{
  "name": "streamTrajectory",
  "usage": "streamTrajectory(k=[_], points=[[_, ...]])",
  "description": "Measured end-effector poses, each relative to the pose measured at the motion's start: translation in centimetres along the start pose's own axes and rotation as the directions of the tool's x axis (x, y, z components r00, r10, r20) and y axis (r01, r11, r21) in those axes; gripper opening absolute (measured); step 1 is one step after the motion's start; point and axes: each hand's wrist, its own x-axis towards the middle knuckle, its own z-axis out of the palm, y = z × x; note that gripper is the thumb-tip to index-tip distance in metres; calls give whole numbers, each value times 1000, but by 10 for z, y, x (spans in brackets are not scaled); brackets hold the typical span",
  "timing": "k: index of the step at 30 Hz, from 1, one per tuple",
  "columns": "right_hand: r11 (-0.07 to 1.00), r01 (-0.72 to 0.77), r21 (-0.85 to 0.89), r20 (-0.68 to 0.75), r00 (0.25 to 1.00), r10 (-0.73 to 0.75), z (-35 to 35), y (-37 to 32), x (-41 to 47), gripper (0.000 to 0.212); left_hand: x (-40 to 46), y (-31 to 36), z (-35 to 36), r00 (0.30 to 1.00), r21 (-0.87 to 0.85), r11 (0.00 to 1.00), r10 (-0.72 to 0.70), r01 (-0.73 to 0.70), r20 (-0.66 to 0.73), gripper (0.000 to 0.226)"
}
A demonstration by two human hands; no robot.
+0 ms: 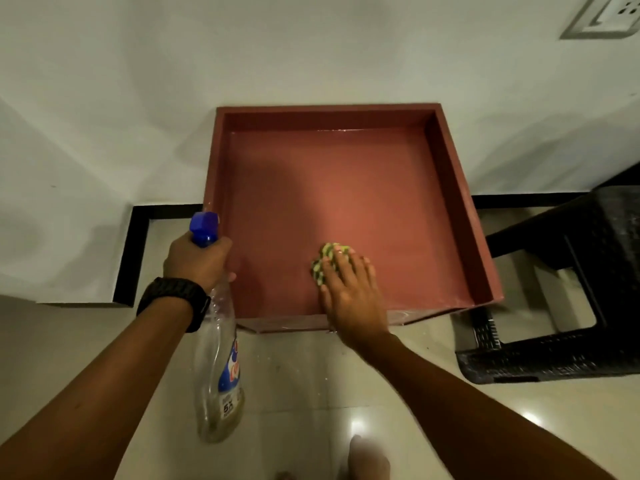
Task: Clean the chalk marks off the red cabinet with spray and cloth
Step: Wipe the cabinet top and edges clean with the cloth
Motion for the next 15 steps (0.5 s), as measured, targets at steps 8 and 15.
streamTrajectory(k=[8, 15], points=[[943, -328, -57, -67, 944, 325, -34, 118, -22, 49, -18, 4, 19, 999, -15, 1000, -11, 12, 32, 19], [921, -379, -89, -77, 925, 373, -35, 116, 2, 50, -16, 16, 34, 999, -3, 1000, -10, 11, 45, 11]])
